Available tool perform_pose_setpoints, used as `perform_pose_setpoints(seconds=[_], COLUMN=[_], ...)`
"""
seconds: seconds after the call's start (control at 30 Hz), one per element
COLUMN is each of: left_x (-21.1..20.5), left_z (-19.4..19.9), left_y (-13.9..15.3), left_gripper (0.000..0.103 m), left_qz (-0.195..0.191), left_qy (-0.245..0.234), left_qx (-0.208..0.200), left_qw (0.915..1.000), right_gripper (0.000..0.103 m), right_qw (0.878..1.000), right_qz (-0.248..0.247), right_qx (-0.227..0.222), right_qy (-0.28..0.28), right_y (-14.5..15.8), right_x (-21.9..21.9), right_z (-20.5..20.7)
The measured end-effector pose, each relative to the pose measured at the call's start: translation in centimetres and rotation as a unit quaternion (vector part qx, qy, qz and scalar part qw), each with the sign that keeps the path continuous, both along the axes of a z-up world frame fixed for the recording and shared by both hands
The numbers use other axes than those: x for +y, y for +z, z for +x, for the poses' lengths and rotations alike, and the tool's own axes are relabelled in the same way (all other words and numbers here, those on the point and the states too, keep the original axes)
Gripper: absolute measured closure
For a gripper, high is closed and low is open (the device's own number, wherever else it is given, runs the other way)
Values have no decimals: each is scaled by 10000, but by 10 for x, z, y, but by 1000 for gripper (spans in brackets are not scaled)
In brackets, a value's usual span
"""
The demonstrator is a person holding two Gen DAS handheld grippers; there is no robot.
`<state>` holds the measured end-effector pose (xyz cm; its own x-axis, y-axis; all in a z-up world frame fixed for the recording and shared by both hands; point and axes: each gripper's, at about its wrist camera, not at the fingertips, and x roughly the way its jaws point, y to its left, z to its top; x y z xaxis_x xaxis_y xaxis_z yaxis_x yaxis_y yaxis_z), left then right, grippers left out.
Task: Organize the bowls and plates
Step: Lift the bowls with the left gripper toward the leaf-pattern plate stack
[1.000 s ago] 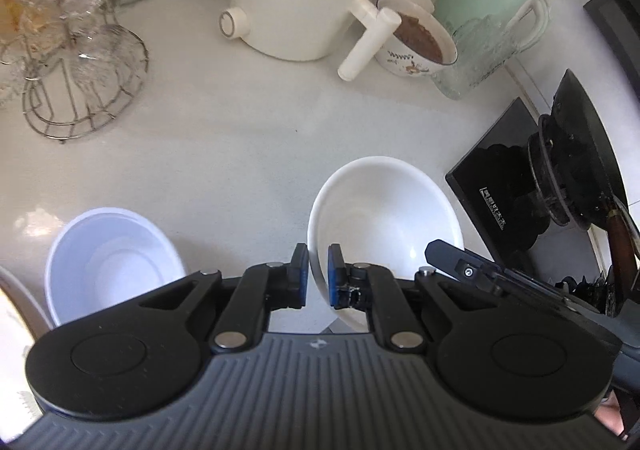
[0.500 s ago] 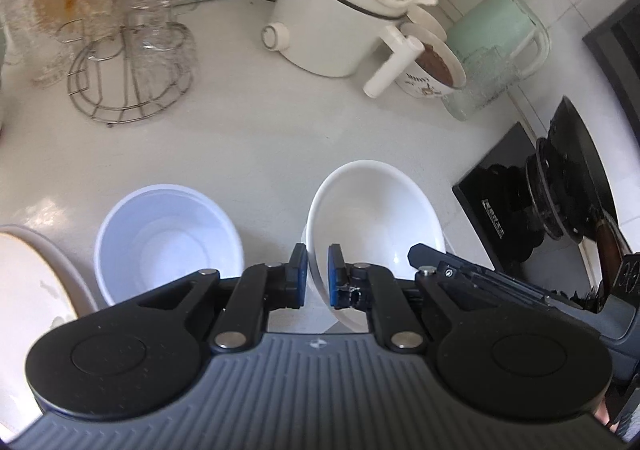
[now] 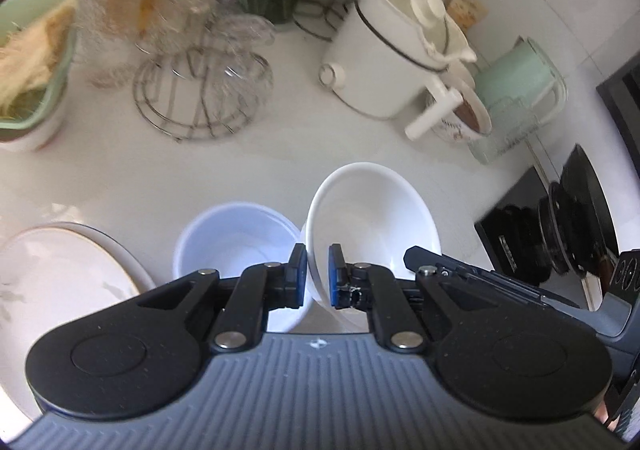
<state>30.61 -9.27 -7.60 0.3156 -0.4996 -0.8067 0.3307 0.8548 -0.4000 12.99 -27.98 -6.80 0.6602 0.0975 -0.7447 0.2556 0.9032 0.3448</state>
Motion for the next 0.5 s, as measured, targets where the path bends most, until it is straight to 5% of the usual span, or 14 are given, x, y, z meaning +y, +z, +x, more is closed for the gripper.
perform_pose_setpoints(seconds=[0.23, 0.5], left_x=[33, 59], left_z=[3, 7], left_y=[3, -19], left_gripper=[92, 92], left_qz=[-34, 123], left_qy=[433, 868], left_qx=[-171, 103], left_qw=[9989, 9961], right_gripper=[90, 89], right_qw=[9988, 9946], right_qz=[-96, -176], right_qx=[-67, 317], right_qy=[482, 977], right_y=[3, -14], right_x=[24, 50], right_z=[26, 47])
